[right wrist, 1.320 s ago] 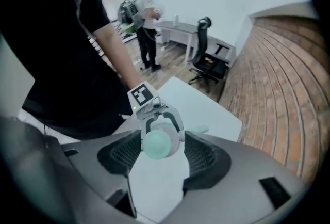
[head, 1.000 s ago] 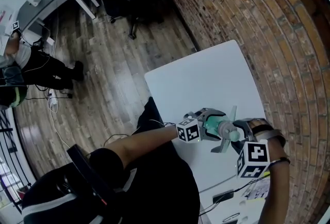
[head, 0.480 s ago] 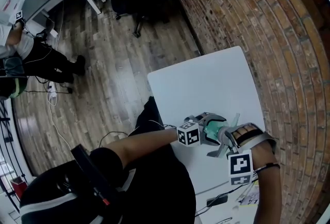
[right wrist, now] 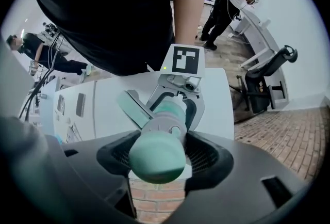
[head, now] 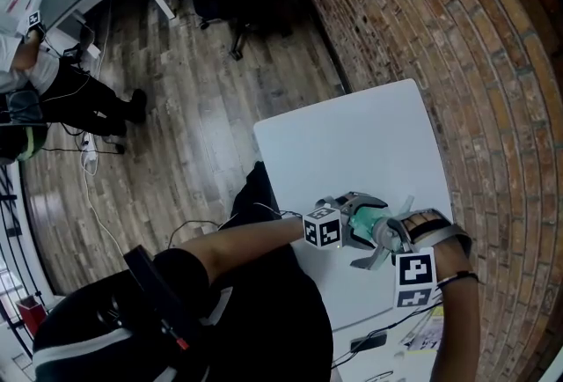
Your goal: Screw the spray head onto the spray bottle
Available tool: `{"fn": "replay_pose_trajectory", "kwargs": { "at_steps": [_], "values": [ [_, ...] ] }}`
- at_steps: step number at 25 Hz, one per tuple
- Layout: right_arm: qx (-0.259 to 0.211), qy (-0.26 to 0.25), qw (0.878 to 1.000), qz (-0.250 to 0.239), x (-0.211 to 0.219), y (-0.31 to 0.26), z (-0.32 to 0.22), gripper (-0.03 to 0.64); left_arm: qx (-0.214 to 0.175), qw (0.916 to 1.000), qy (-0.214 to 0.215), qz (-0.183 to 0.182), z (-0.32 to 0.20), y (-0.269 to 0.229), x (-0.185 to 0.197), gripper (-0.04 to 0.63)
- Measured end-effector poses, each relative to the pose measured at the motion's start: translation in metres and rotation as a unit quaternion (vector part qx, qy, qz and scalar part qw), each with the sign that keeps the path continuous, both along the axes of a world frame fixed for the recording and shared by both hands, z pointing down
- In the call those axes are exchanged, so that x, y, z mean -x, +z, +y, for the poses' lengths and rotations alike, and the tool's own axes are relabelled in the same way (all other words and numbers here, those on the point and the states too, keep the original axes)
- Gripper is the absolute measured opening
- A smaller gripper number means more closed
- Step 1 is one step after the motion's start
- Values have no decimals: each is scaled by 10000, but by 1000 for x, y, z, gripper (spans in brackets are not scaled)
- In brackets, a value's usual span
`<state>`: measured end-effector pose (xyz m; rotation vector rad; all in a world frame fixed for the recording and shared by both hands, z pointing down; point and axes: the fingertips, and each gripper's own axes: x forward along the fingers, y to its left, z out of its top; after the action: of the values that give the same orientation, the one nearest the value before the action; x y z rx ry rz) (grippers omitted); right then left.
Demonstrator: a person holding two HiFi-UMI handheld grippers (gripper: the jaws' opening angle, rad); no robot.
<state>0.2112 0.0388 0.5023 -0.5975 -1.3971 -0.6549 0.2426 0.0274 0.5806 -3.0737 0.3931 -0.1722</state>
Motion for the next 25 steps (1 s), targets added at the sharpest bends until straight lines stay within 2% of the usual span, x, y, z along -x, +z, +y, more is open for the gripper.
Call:
{"fn": "replay_pose_trajectory", "kwargs": {
  "at_steps": [6,11,18,20,23,25],
  "values": [
    [115,417,9989,-196,1,-1,0,262,23,9999,-107,96,0,0,2,445],
    [-4,401,9992,-61,1,0,1,262,161,9998,-81,99,6,9,11,446],
    [7,411,9991,-116,1,1,-1,262,-26,9999,92,-78,12,16,19,450],
    [38,428,9990,-80,0,2,0,262,57,10000,43,-60,10,18,20,468],
    [48,493,9987,-105,3,10,3,273,330,9994,-122,54,5,25,26,551],
    [59,530,9985,-113,3,13,5,278,231,9997,-26,-95,8,31,26,566]
  ]
}}
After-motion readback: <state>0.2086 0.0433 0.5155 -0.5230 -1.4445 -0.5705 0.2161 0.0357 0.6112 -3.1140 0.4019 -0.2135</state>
